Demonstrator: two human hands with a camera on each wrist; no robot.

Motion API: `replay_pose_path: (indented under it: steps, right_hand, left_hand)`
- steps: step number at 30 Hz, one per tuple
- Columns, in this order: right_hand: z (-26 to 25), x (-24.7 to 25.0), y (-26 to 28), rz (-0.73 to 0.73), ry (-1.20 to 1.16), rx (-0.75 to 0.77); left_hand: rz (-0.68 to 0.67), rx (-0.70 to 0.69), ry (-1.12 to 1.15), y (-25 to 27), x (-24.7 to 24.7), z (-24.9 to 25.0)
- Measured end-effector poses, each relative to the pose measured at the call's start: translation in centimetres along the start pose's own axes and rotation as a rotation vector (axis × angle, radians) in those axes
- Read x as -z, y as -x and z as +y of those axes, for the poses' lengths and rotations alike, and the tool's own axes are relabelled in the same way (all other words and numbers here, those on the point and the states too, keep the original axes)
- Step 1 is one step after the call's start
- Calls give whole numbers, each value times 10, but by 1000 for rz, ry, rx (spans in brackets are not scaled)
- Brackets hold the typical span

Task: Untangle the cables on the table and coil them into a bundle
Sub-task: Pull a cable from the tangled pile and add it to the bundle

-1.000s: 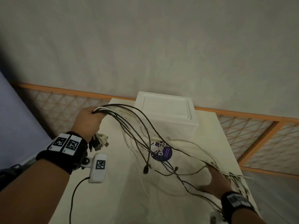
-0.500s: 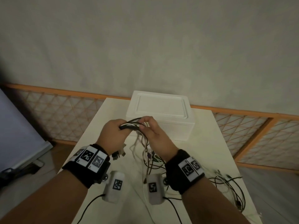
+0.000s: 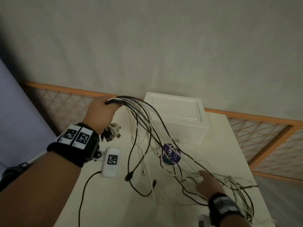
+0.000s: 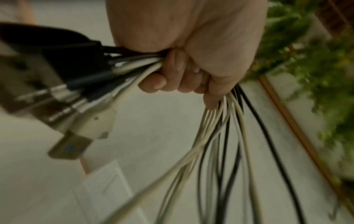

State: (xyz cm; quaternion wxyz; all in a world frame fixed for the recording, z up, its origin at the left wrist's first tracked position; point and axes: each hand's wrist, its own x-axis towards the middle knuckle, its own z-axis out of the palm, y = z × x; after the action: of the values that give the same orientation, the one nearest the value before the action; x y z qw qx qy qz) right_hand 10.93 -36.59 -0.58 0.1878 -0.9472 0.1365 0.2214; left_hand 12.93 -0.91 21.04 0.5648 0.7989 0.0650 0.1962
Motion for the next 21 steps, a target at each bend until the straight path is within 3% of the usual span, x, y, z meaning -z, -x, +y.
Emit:
replay_pose_path:
  steps: [3, 5, 7, 9, 12, 13, 14, 16, 18, 21]
  right_hand:
    - [19, 26, 0, -97, 99, -21]
    - [4, 46, 9, -272, 213, 23]
    - [-29, 71, 33, -346, 98, 122]
    - [-67, 101, 63, -193, -167, 326]
    - [-119, 127, 105, 362, -241, 735]
    - [-135, 128, 113, 455, -236, 873]
    - [-149, 126, 116, 469, -194, 978]
    - [-168, 113, 114, 325, -146, 1068]
    - [-169, 102, 99, 185, -290, 1027]
    - [-160, 95, 80, 167, -285, 878]
  left_hand:
    - [-72, -74, -139, -1, -7, -4]
    - [-118, -85, -219, 1, -20, -9]
    - [-181, -90, -315, 5, -34, -11]
    - [-241, -128, -424, 12, -46, -11]
    - [-345, -206, -524, 30, -63, -5]
    - [-388, -240, -553, 37, -69, -1]
    - [-433, -274, -576, 42, -75, 3]
    - [-511, -336, -577, 49, -81, 9]
    - [-514, -318, -529, 47, -78, 7]
    - [-466, -241, -476, 43, -69, -4]
